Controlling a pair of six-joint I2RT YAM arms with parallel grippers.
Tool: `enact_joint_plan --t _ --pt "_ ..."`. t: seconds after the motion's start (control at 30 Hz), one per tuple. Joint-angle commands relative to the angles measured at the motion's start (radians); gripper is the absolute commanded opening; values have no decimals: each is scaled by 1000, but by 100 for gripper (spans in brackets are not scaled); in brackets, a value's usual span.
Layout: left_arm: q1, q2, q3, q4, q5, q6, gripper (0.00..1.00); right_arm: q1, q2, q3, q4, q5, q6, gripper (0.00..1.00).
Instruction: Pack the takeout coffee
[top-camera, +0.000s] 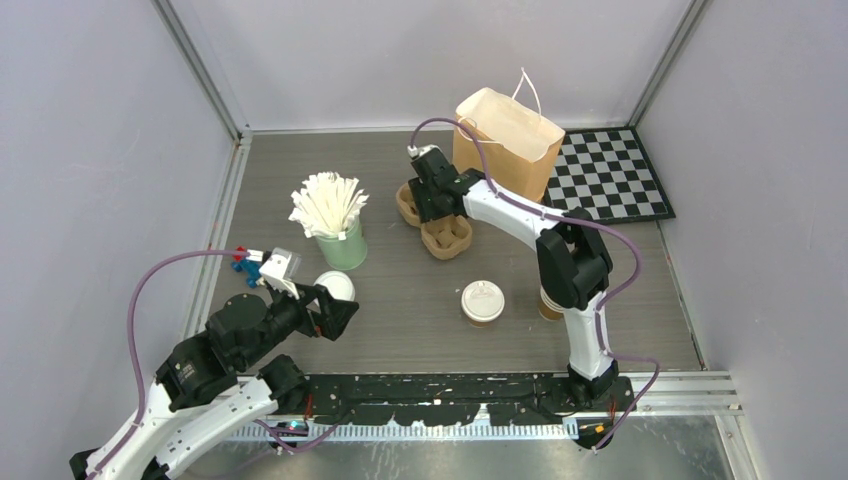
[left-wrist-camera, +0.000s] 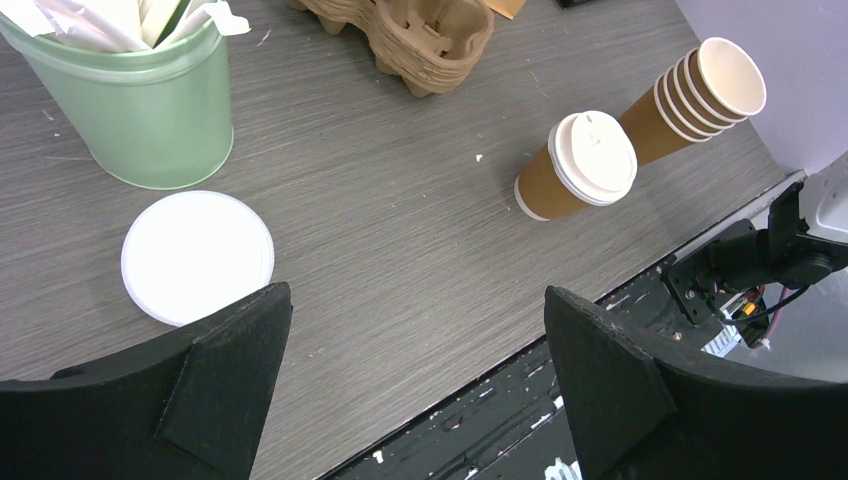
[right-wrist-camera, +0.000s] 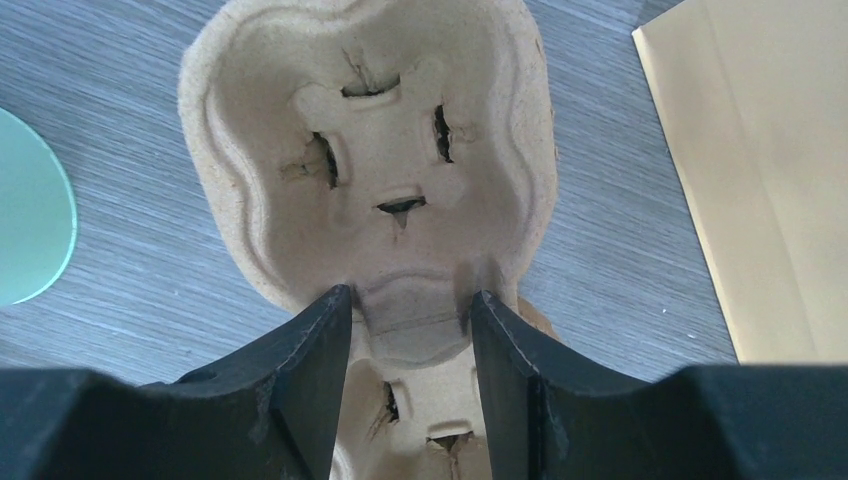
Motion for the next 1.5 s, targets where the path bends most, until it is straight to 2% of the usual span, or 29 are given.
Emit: enact_joint_plan --t 0.0,0.13,0.3,0.43,1.17,1.3,1.47 --pt "-3 -4 2 38 -2 12 99 -1 12 47 -28 6 -23 52" --pt "-3 -3 2 38 -2 11 99 0 18 55 -37 9 -29 51" --pt "-4 -2 2 38 -4 13 99 -1 10 68 -52 -10 -29 40" --pt "-3 -5 2 38 -5 12 99 0 -23 64 -58 -21 -19 37" --pt "-3 -3 -2 43 4 12 100 1 -116 92 -147 -36 -6 39" --pt "-3 -6 -2 44 4 13 100 3 -148 110 -173 -88 8 39" --pt "-3 -6 -2 45 -8 16 100 3 -223 105 -178 -237 41 39"
